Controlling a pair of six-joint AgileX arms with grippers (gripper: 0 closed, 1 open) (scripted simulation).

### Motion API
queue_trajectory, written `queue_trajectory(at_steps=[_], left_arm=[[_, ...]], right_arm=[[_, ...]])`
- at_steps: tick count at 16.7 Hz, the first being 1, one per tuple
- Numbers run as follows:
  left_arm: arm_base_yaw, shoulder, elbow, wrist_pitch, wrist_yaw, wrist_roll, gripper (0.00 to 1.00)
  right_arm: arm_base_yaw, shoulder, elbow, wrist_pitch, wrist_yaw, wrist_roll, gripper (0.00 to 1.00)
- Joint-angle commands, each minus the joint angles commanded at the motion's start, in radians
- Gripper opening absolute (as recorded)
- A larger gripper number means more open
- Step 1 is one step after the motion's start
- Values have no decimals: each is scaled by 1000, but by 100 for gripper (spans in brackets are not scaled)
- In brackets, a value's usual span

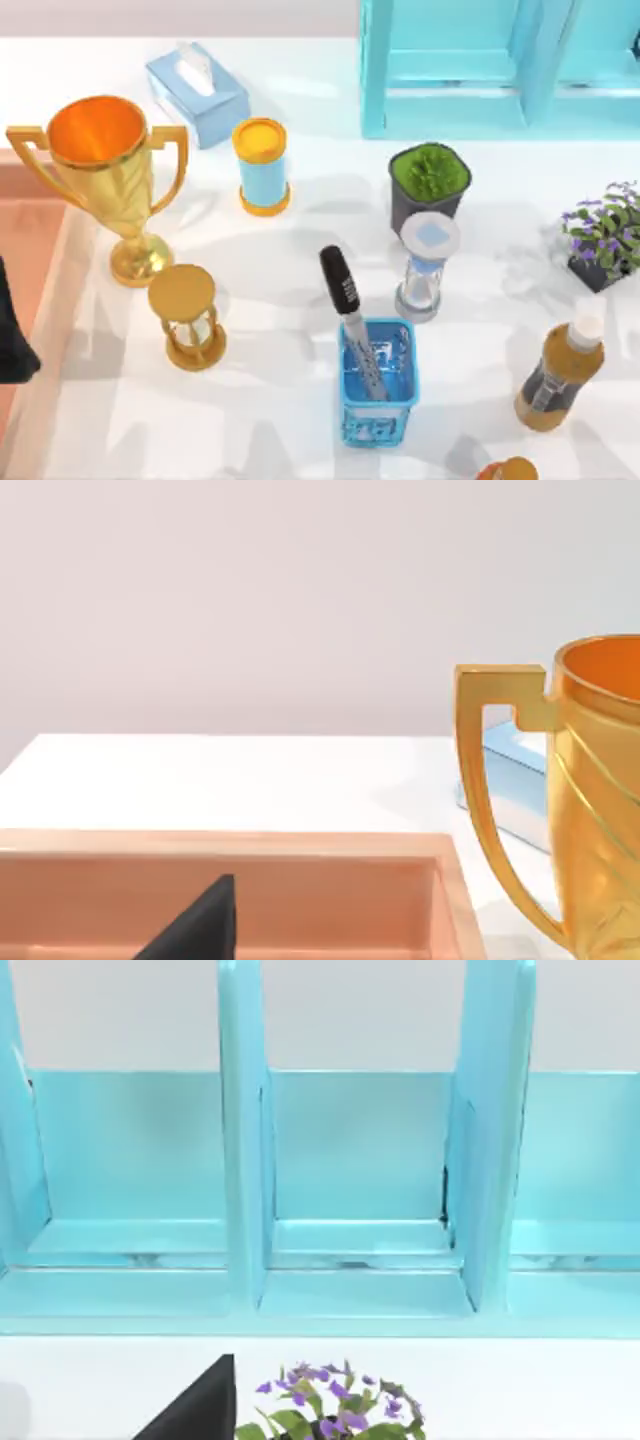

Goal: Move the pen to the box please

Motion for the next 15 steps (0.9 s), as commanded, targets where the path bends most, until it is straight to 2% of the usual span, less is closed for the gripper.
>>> queue_trajectory(at_steps=[3, 5, 10, 15], left_arm=[[-12, 11, 1, 10, -2, -6, 100], [-64, 61, 4, 57, -10, -35, 100], [-314, 322, 12, 307, -37, -172, 100], [-587, 722, 7, 650, -58, -361, 100]], right_arm=[[0, 0, 0, 0, 0, 0, 100], [0, 0, 0, 0, 0, 0, 100], [0, 0, 0, 0, 0, 0, 100], [0, 0, 0, 0, 0, 0, 100]])
